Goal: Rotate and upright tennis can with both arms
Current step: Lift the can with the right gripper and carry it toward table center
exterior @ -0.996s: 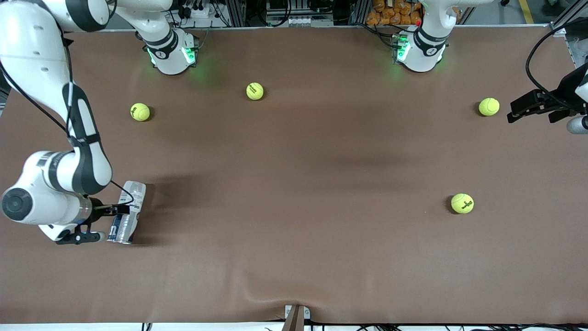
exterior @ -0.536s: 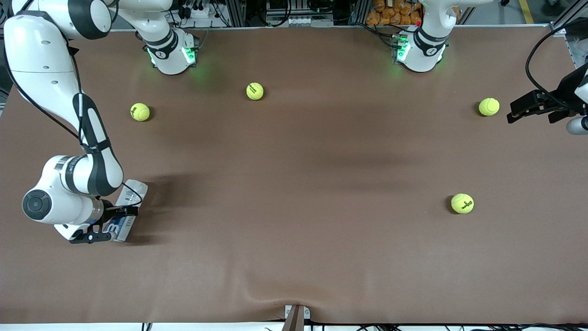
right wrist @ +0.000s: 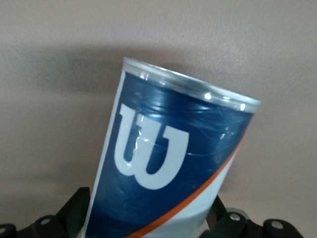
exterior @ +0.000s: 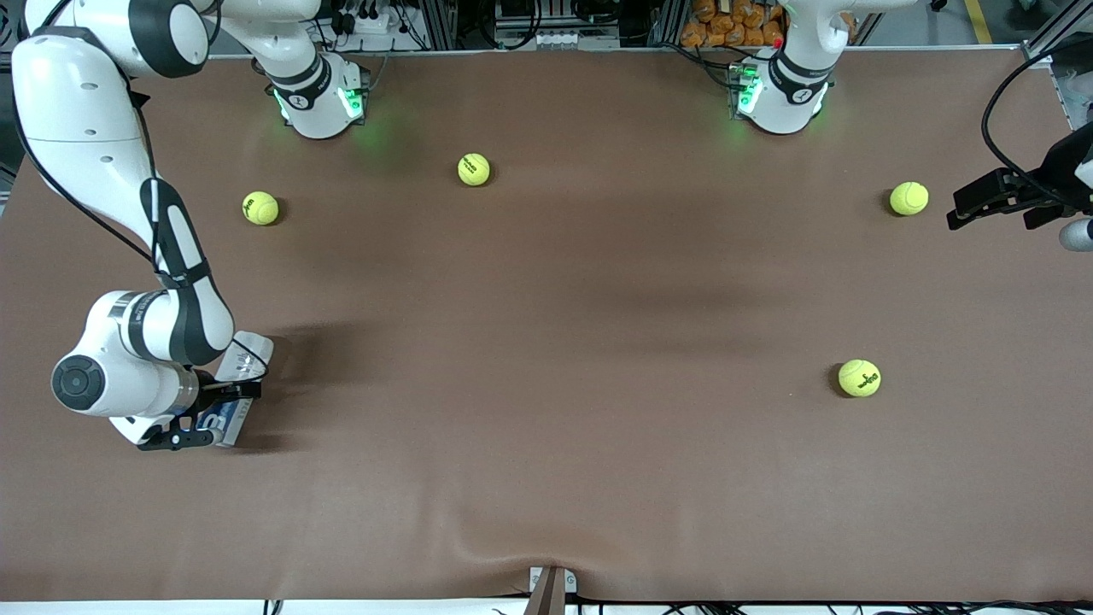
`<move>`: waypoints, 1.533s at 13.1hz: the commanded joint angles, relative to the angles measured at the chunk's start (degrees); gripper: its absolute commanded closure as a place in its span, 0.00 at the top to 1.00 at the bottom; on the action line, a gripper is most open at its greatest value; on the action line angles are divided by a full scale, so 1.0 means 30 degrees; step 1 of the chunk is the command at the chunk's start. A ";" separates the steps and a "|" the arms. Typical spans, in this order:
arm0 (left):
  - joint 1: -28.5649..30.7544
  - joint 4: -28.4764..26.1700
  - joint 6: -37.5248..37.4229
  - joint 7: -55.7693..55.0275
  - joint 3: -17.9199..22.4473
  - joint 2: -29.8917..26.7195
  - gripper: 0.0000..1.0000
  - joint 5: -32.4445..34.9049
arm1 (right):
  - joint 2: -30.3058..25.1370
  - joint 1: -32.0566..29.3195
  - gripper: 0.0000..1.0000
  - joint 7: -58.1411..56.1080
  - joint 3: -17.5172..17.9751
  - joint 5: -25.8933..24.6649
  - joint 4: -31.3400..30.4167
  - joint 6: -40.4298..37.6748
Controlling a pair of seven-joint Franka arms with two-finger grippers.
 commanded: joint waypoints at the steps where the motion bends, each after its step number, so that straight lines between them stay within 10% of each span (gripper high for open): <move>1: 0.0142 0.0280 -0.0064 0.0406 0.0006 0.0182 1.00 -0.0318 | -0.0030 -0.0333 1.00 -0.0102 0.0240 -0.0008 -0.0270 -0.0229; 5: 0.0142 0.0280 -0.0064 0.0406 0.0006 0.0269 1.00 -0.0318 | -0.0117 -0.0187 0.73 -0.0335 0.0240 -0.0037 -0.0153 -0.0580; 11: 0.0113 0.0280 -0.0064 0.0523 -0.0023 0.0329 1.00 -0.0348 | -0.0615 0.1801 0.80 -0.6968 0.0560 -0.0097 0.0988 -0.0964; 16: 0.0142 0.0250 -0.0064 0.0523 -0.0023 0.0358 1.00 -0.0348 | -0.0557 0.3911 0.85 -1.2347 0.4303 -0.0270 0.1547 -0.0584; 20: 0.0142 0.0250 -0.0064 0.0552 0.0006 0.0387 1.00 -0.0348 | -0.0557 0.7423 0.84 -1.3486 0.4781 -0.1846 0.1576 0.1169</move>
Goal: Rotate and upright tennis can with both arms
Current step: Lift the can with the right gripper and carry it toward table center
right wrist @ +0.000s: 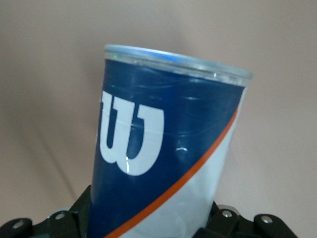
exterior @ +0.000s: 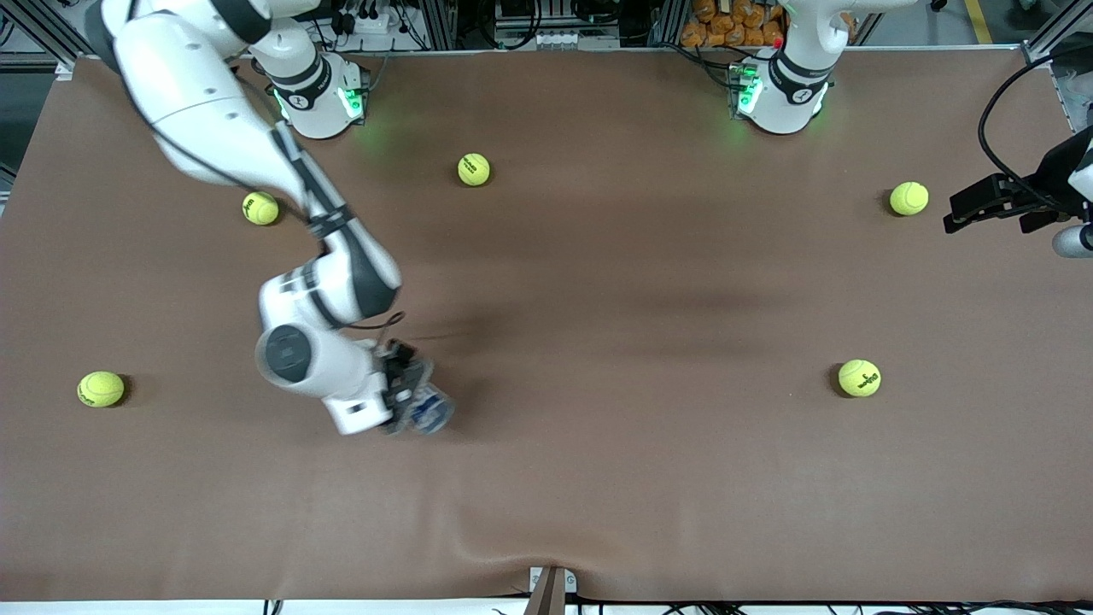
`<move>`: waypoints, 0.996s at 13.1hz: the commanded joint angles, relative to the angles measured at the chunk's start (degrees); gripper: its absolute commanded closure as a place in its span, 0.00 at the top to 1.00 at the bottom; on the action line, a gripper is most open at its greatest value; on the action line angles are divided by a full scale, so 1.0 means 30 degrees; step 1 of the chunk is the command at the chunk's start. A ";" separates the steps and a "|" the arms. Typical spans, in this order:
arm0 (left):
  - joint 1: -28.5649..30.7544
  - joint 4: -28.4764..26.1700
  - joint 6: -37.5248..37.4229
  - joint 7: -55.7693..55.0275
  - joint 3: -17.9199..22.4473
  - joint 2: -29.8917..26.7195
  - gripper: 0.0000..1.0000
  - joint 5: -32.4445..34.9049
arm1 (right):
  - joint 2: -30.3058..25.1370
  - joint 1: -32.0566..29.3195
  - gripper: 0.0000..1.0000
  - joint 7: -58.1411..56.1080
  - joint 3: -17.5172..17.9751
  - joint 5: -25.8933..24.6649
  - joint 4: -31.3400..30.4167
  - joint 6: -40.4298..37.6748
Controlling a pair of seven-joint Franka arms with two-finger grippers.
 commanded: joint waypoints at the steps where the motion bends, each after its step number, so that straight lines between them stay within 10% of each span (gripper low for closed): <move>1: 0.0140 0.0253 -0.0064 0.0455 -0.0023 0.0131 1.00 -0.0346 | -0.0222 0.2036 0.84 -0.1573 -0.0085 -0.1844 -0.0122 0.1142; 7: 0.0256 0.0224 -0.0269 0.1390 0.0006 0.0482 1.00 -0.0957 | 0.0595 0.6962 0.86 0.0845 -0.1081 -0.6354 -0.0151 0.1791; 13: 0.0491 0.0195 -0.0386 0.1948 0.0006 0.0775 1.00 -0.1401 | 0.1156 0.6762 1.00 0.1643 -0.1053 -0.7624 0.0198 0.2320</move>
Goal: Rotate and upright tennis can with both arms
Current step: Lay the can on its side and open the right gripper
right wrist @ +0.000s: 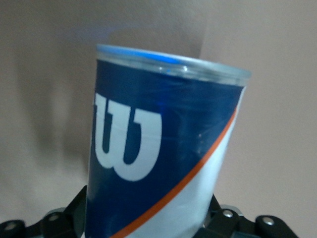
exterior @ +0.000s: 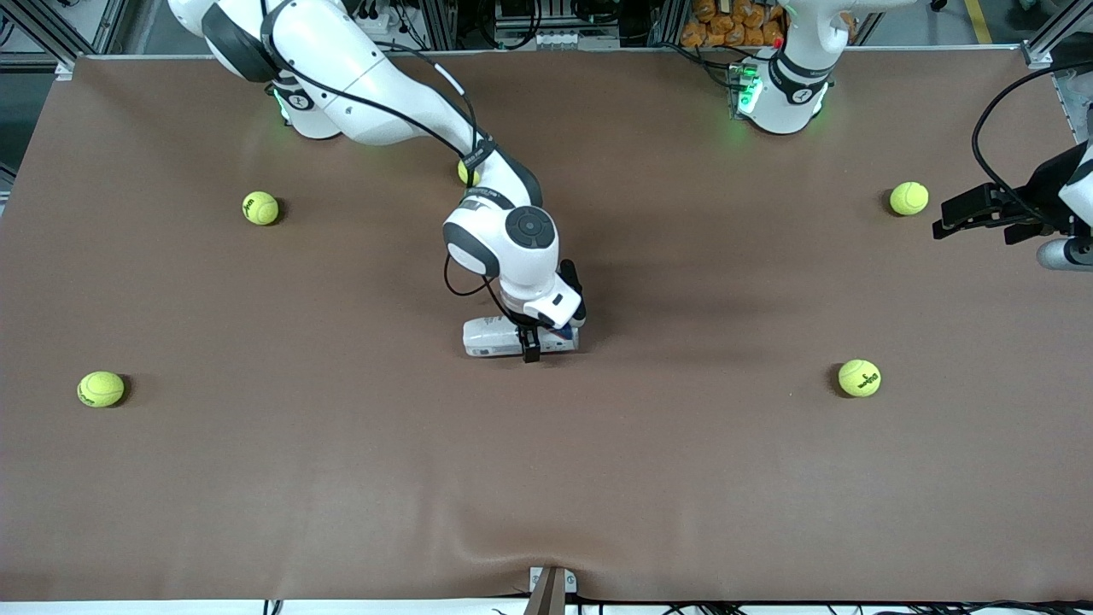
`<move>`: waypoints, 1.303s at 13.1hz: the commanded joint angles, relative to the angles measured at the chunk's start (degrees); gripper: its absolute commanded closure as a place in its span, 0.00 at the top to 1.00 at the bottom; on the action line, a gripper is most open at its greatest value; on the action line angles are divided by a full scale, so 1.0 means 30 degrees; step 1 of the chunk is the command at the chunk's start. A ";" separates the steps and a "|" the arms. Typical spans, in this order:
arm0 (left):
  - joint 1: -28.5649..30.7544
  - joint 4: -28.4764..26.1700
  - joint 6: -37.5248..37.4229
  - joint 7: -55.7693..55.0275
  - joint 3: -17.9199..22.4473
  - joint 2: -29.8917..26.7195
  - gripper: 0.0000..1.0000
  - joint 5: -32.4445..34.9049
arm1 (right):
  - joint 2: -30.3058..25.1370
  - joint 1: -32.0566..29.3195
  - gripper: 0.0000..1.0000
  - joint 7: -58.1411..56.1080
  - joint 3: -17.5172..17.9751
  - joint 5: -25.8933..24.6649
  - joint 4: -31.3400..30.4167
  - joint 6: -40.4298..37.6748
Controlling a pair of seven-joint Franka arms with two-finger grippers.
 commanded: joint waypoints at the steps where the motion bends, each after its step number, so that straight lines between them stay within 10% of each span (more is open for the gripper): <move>1: 0.0160 0.0220 -0.0334 0.0711 -0.0047 0.0138 1.00 -0.0364 | -0.0483 -0.0335 1.00 0.0269 0.0323 -0.0379 0.0414 -0.0247; 7: 0.0131 0.0074 -0.0567 0.1296 -0.0047 0.1130 1.00 -0.2846 | -0.4169 -0.0244 1.00 0.1026 0.0266 0.3778 0.0416 -0.3232; 17: 0.0133 -0.3058 0.0103 0.5074 -0.0222 0.6259 1.00 -1.4773 | -0.8533 -0.7067 1.00 0.6100 0.0033 0.4364 -0.1246 -0.6489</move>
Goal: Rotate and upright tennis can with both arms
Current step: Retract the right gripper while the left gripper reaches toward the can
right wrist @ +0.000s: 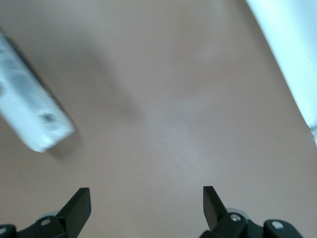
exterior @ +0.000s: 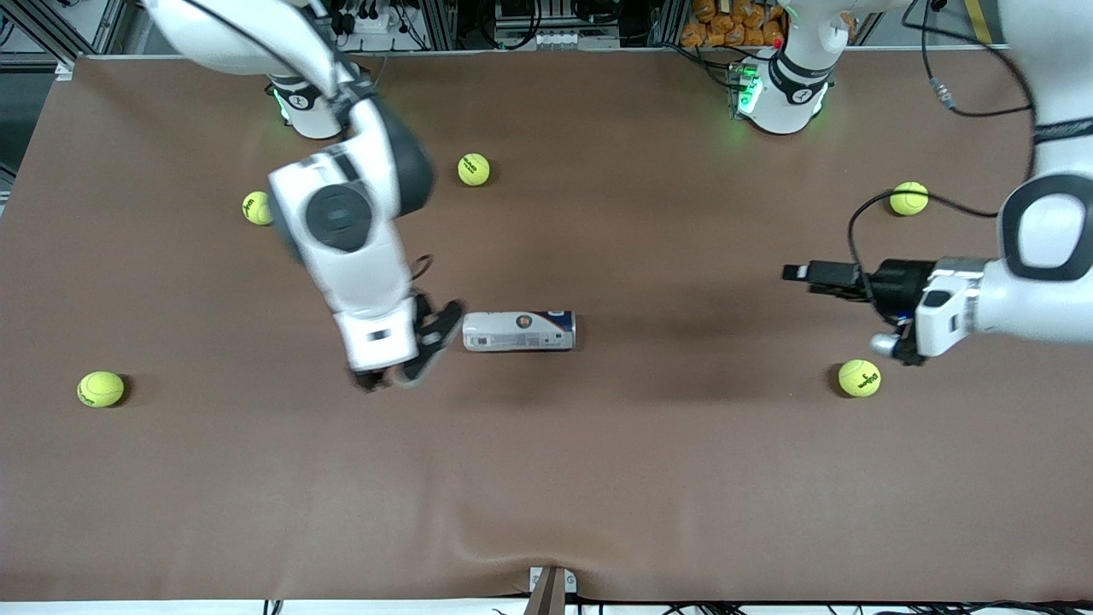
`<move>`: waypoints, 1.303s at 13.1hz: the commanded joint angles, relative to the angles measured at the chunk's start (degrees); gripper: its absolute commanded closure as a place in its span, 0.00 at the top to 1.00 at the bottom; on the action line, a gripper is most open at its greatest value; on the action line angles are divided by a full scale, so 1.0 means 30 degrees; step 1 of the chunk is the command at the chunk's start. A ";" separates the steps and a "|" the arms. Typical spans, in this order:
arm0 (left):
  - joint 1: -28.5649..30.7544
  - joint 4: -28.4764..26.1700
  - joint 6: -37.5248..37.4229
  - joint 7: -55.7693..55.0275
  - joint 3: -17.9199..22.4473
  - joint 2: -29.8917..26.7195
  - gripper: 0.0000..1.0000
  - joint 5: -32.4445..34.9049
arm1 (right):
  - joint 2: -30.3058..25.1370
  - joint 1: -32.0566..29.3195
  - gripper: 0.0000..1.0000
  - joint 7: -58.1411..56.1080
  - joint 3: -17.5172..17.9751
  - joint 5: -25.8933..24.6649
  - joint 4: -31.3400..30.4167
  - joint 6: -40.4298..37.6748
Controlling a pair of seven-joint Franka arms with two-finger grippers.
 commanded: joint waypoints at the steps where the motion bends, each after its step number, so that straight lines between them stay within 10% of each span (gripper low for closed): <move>1: -0.0349 -0.0990 0.0769 0.1163 -0.0158 0.0232 1.00 -0.1654 | -0.2859 -0.1701 1.00 0.0429 -0.0360 0.1343 -0.2975 0.0046; 6: -0.1200 -0.2542 0.1794 0.2042 -0.0595 0.0174 1.00 -0.3853 | -0.5384 -0.3078 1.00 0.0458 -0.3907 0.4189 -0.3951 -0.2672; 17: -0.2573 -0.5008 0.6537 0.7812 -0.2560 0.2895 1.00 -0.9857 | -0.9665 -0.6745 1.00 0.7860 -0.3941 0.5655 -0.3689 -0.8798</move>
